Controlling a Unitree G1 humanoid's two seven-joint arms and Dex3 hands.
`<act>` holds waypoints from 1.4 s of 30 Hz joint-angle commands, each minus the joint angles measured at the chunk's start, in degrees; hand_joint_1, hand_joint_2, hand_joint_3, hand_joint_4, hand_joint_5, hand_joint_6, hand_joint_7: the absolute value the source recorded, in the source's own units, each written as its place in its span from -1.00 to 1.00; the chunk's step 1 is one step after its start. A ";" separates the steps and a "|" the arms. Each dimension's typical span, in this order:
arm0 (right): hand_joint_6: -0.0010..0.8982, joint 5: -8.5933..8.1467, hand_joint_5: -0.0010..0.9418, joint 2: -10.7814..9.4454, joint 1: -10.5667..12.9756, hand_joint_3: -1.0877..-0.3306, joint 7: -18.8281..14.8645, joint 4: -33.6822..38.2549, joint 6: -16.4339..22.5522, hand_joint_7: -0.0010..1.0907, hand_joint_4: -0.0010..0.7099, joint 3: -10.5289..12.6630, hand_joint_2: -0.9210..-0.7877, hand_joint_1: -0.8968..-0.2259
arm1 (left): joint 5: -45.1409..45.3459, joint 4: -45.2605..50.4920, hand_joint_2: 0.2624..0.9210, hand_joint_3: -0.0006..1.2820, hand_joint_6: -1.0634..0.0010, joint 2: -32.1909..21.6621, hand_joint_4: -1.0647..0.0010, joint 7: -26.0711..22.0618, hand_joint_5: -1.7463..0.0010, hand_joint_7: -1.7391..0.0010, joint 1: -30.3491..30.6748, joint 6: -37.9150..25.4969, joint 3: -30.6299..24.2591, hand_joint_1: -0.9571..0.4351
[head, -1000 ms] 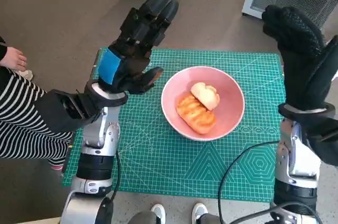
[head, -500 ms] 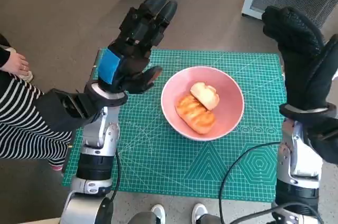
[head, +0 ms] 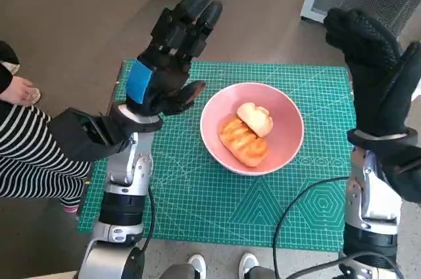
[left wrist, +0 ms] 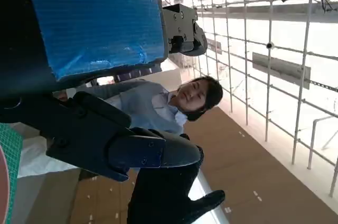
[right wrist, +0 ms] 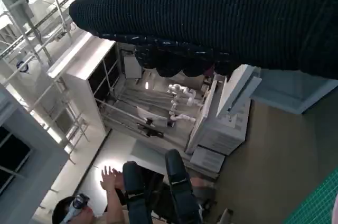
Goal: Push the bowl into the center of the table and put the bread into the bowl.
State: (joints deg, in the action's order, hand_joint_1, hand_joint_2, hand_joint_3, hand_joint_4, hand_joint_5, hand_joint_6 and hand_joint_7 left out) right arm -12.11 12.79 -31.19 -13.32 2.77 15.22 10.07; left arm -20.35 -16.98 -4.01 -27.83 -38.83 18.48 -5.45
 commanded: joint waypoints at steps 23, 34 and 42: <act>-0.87 2.11 -1.00 0.14 1.79 0.04 1.38 -1.95 -2.42 -0.08 -0.64 -0.46 -1.00 -0.41 | 2.69 -0.06 1.00 -0.60 1.00 0.25 0.89 1.79 0.79 0.44 0.03 1.95 0.34 -0.48; -0.88 2.22 -1.00 0.29 1.88 0.04 1.57 -1.65 -2.33 -0.08 -0.64 -0.66 -1.00 -0.43 | 2.92 -0.17 0.99 -0.59 1.00 -0.02 0.91 1.55 0.77 0.36 -0.03 2.30 0.48 -0.45; -0.89 2.31 -1.00 0.00 1.48 0.04 1.68 -1.38 -2.23 -0.08 -0.63 -1.00 -1.00 -0.43 | 3.46 0.80 0.89 -0.49 1.00 -0.25 0.99 1.72 0.65 0.30 0.28 2.29 0.75 -0.42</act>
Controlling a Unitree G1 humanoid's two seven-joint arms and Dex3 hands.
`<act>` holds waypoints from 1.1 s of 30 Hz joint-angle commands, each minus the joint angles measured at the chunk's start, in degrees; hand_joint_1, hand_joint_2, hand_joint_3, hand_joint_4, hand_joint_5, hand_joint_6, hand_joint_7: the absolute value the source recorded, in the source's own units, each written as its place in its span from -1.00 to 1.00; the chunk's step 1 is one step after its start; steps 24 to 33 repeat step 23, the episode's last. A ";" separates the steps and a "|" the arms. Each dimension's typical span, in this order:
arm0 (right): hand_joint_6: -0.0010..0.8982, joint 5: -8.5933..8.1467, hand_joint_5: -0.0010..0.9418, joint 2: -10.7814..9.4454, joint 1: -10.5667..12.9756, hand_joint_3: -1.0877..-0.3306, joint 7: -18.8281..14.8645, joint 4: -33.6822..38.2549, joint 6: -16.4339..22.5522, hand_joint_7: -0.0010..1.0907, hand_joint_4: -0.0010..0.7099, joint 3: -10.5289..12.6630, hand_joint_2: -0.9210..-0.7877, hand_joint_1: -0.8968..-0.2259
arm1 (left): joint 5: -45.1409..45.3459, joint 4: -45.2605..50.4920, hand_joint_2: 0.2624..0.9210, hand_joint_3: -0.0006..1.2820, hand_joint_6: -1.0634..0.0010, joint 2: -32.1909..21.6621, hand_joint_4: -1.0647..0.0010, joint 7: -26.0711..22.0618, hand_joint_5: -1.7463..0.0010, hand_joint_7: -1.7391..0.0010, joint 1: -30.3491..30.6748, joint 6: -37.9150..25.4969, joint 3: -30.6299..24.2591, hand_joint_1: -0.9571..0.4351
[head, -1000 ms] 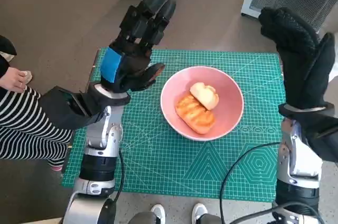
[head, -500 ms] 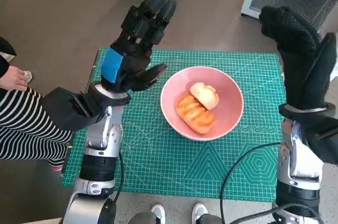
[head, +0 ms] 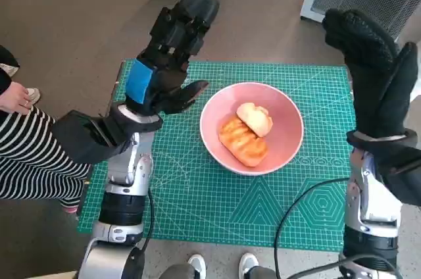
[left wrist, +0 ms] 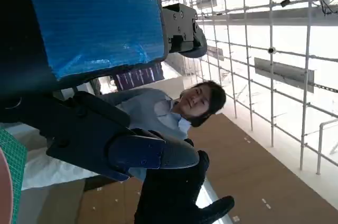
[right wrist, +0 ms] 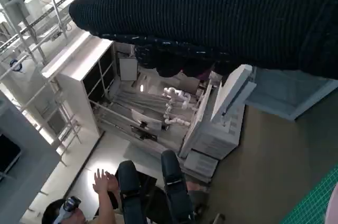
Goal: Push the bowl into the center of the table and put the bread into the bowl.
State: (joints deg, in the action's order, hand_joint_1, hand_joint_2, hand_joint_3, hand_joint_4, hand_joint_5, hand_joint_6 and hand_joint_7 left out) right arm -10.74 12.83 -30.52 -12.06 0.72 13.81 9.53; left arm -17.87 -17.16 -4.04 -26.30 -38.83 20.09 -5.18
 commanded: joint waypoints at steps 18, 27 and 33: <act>-0.96 3.77 -1.00 -1.40 -2.14 0.01 1.04 6.25 1.82 -0.09 -0.65 -3.17 -1.00 -0.41 | 0.42 1.23 0.73 -0.34 1.00 -0.79 1.00 -0.18 0.61 0.30 0.46 0.29 0.11 -0.41; -0.98 4.20 -1.00 -1.28 -2.71 -0.02 0.54 8.18 2.99 -0.09 -0.69 -3.56 -1.00 -0.40 | -0.06 1.36 0.72 -0.32 1.00 -1.01 1.00 -0.50 0.60 0.28 0.73 -0.04 -0.11 -0.41; -0.98 4.20 -1.00 -1.28 -2.71 -0.02 0.54 8.18 2.99 -0.09 -0.69 -3.56 -1.00 -0.40 | -0.06 1.36 0.72 -0.32 1.00 -1.01 1.00 -0.50 0.60 0.28 0.73 -0.04 -0.11 -0.41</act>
